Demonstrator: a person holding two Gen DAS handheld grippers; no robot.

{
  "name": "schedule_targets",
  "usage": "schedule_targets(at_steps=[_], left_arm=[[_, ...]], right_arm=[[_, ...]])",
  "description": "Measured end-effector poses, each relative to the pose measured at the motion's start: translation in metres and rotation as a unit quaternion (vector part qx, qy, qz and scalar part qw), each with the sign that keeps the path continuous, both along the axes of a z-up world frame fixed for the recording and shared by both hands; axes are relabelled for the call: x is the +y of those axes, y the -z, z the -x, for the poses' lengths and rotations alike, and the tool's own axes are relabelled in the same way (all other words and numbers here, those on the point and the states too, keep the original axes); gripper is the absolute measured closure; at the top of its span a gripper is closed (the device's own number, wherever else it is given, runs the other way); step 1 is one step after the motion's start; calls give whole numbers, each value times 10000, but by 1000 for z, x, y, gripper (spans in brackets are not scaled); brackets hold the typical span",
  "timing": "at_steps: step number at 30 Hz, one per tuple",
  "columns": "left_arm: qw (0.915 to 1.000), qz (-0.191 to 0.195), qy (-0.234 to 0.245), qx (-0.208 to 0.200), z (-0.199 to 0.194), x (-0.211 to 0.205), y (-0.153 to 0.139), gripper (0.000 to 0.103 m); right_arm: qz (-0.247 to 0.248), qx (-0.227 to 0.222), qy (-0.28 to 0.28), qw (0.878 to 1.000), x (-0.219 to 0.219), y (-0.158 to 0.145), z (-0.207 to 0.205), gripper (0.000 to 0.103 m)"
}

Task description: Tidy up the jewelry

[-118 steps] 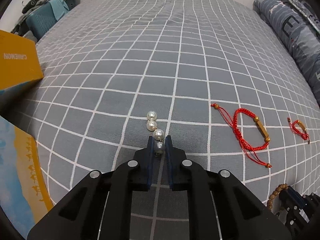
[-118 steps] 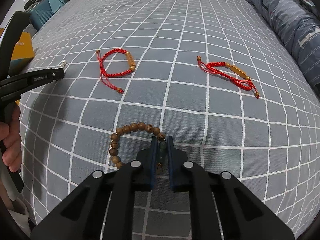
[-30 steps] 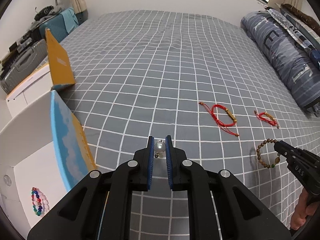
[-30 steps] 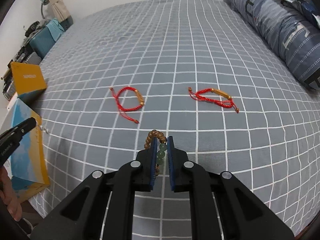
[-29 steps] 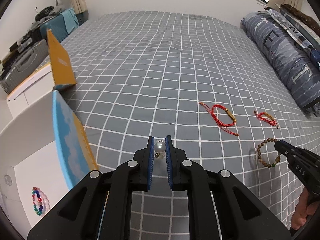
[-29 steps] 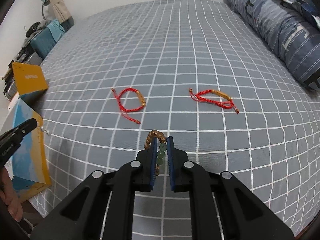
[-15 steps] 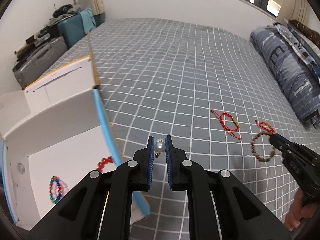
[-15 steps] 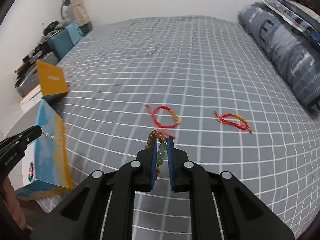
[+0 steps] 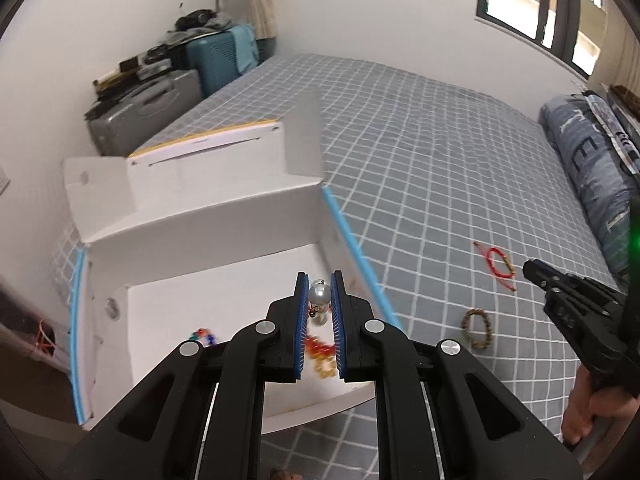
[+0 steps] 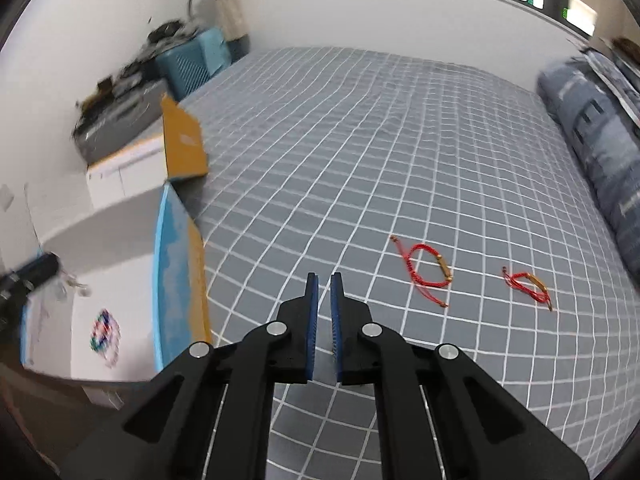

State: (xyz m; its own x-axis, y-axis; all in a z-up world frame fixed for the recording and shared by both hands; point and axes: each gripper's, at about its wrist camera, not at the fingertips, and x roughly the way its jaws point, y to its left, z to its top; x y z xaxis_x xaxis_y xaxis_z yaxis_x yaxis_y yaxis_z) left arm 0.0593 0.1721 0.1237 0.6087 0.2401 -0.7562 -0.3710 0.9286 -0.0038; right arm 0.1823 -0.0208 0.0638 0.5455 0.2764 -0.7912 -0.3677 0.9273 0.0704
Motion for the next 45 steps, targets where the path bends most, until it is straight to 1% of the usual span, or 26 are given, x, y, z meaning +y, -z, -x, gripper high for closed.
schedule_targets(at_steps=[1,2,5,8,11,19,21,22,23,27,31,38,41,45], left_arm=[[10000,6,-24,2,4,3,0,92],[10000,33,-45,8,7,7,2,92],[9999,73,-99,34,13,17,6,92],[9998,114,-141,69,14,24,11,92],[9997,134,-168,91,14,27,16,92],[9996,122,-186,143,11,31,22,92],[9996,125,-185,149,12,34,23,92],[9996,124,-187,152,13,34,23,92],[9996,120,-191,157,13,34,23,92],[9996,113,-212,169,13,35,23,92],[9996,75,-235,152,15,37,21,92],[9994,56,-304,154,17,44,19,92],[9993,58,-336,167,18,49,20,92],[9989,64,-428,170,22,57,21,92]], right_arm=[[26,127,74,9999,-3,11,-7,82],[115,265,138,9995,-7,26,-15,78],[325,661,299,9968,-15,61,-32,78],[337,950,310,9944,-21,83,-37,78],[399,1097,227,9929,-19,95,-37,78],[792,1502,260,9851,-13,128,-41,78],[825,1545,253,9842,-13,133,-41,79],[823,1573,251,9838,-13,134,-40,91],[826,1591,257,9835,-13,134,-40,95],[632,1519,340,9858,-18,121,-36,96],[399,1333,378,9896,-21,100,-29,96],[-33,893,347,9954,-18,53,-18,96],[-206,621,277,9975,-3,31,-15,96],[-364,391,159,9984,3,7,-10,96]])
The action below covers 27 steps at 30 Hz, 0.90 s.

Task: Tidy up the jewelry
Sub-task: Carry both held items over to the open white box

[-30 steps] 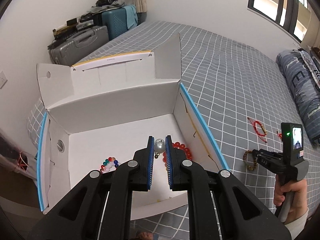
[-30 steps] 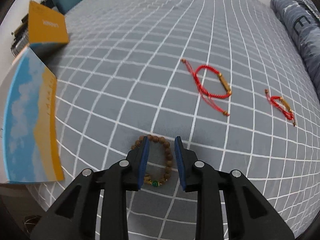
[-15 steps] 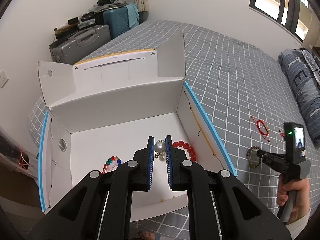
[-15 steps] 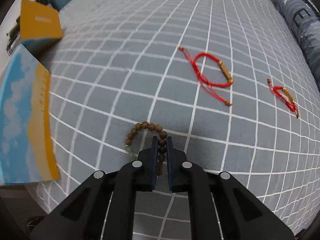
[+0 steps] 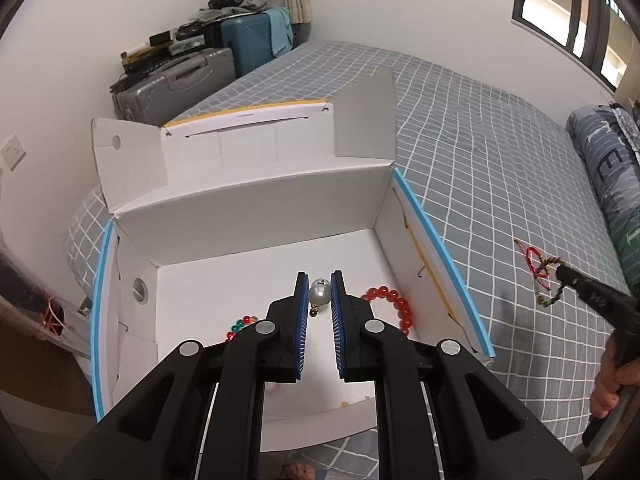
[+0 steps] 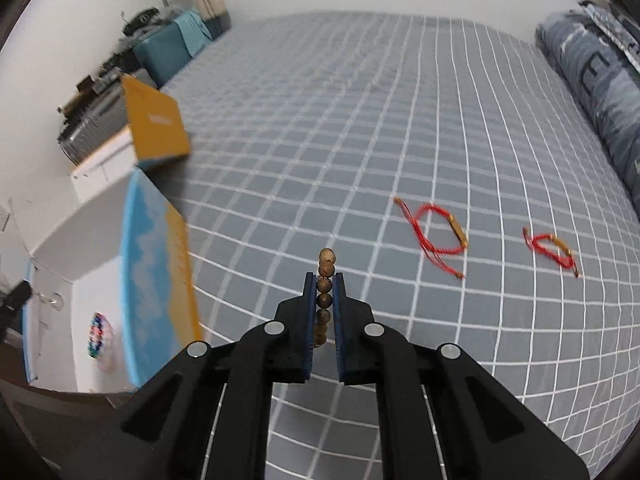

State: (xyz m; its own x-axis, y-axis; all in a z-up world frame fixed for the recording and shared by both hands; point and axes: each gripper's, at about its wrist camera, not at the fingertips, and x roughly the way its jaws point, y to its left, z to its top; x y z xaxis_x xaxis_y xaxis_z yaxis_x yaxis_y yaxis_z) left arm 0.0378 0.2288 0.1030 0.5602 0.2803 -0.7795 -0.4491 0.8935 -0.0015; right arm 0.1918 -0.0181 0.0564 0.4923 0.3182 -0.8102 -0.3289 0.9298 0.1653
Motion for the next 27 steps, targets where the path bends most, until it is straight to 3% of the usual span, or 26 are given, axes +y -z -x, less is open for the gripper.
schedule_targets(at_steps=[17,27], left_arm=[[9989,-62,-457,-36,30,44,-7,92],[9978,97,-649,114,40,66,18,92]], right_arm=[[-167,-830,-862,9927,108,-57,70,96],[23,-744,-1590,9845,172,-26,100,96]])
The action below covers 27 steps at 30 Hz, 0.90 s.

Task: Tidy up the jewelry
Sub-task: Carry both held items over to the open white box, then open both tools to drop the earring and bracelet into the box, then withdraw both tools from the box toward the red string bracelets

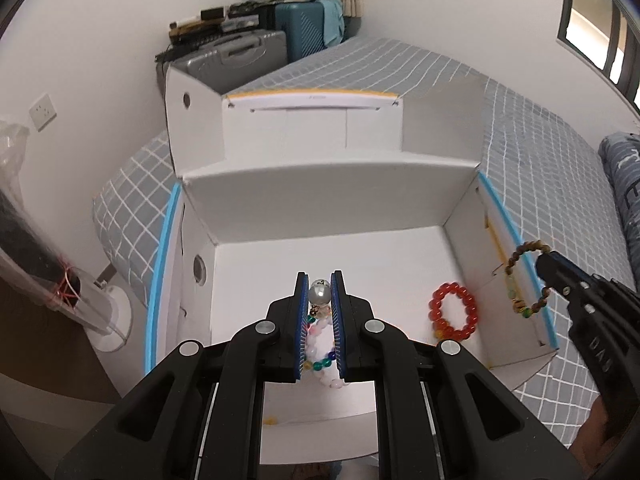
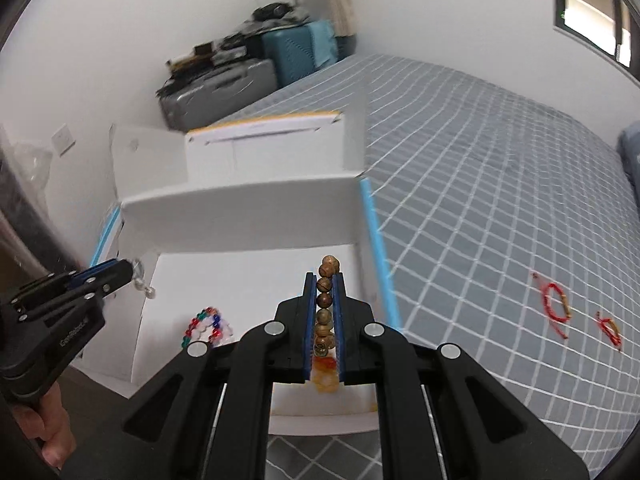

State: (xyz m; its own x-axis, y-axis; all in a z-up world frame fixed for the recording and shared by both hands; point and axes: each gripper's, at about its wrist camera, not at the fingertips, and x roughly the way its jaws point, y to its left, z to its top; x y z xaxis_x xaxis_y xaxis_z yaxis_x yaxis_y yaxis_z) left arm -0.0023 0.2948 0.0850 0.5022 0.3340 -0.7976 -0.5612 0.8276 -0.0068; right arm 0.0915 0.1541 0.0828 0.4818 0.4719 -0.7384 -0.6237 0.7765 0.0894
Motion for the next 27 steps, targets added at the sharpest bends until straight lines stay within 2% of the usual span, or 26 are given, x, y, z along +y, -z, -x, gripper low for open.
schedule_targets(at_steps=[8,14,22,24,25,26,27], left_arm=[[9990,259,-180,323,2,18,35,92],[9976,322,-256,553,-3,25,54,92],[9959,231,-351,797,-7,25,63,89],[9954,216,-413,839,-7,26,62,77],[9956,221,-424,810,-6,25,61,72],[9957,202,-450,787,-4,25,59,63],[9958,181,-472,766,-3,25,58,58]], right_arm=[[439,363,-256,9980,24,42,-9,96],[732,579,-228,9954,33,63,-16,96],[960,524,-163,9939,33,68,-18,93],[989,524,-152,9936,34,67,-18,93],[978,519,-165,9937,34,66,-17,87],[965,511,-158,9939,34,65,-16,77],[930,496,-151,9943,34,63,-16,74]])
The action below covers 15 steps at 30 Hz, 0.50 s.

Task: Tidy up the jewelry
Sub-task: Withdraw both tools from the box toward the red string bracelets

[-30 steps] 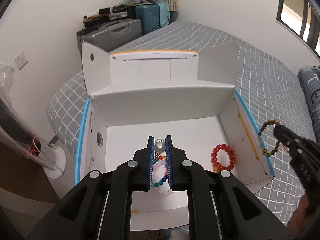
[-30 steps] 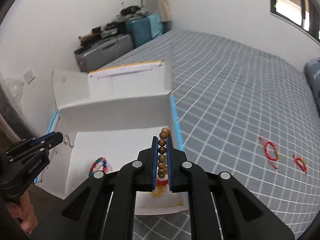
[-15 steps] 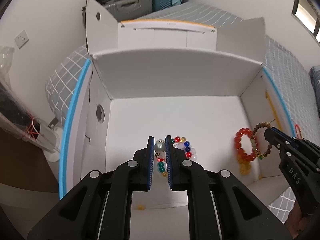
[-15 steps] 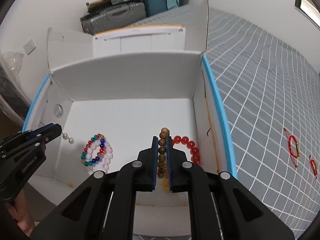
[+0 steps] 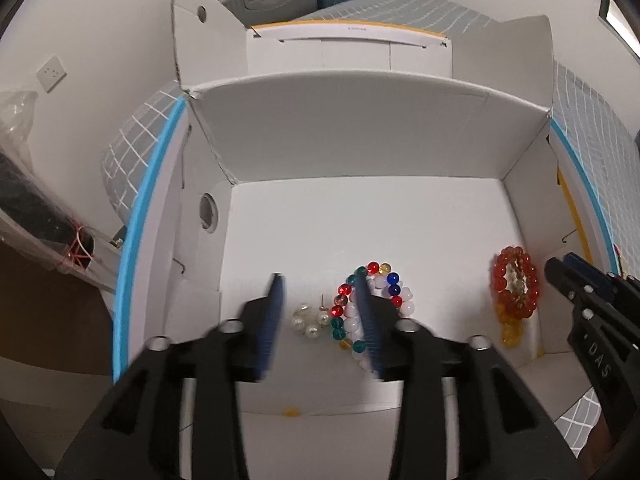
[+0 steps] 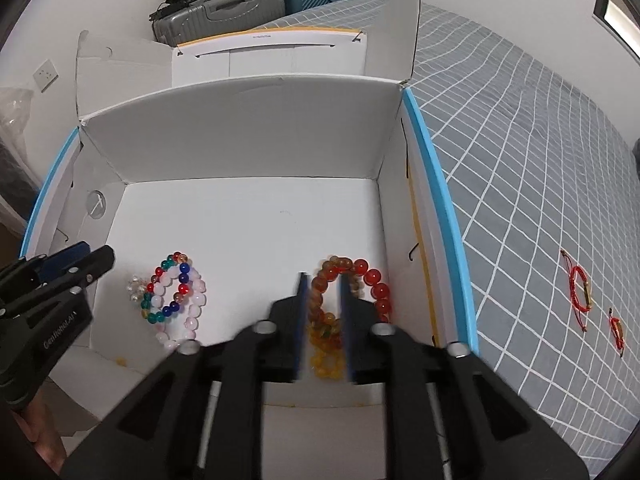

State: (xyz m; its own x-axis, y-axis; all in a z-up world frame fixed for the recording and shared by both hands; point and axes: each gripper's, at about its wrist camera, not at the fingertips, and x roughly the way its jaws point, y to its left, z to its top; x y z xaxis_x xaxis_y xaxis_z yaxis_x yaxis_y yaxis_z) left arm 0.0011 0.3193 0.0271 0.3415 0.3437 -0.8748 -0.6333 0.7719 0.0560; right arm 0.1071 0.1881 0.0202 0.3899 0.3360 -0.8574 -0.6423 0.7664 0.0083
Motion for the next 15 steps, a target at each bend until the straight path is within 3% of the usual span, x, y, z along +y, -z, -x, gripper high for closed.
schedule_targets(at_steps=[2,5,15], left_arm=[[10000,-29,-21,-68,3,-1,-4,51],[9997,-77,-2,-248,9,-5,-13,30],[9975,-310,107,-631,7,-35,-44,10]], right_arm=[[-79,-44,18,10000,-4,-7,1,63],[-186,-251,152,9994,-14,-22,3,47],[-605,-727,686,9931,-75,-64,-11,17]])
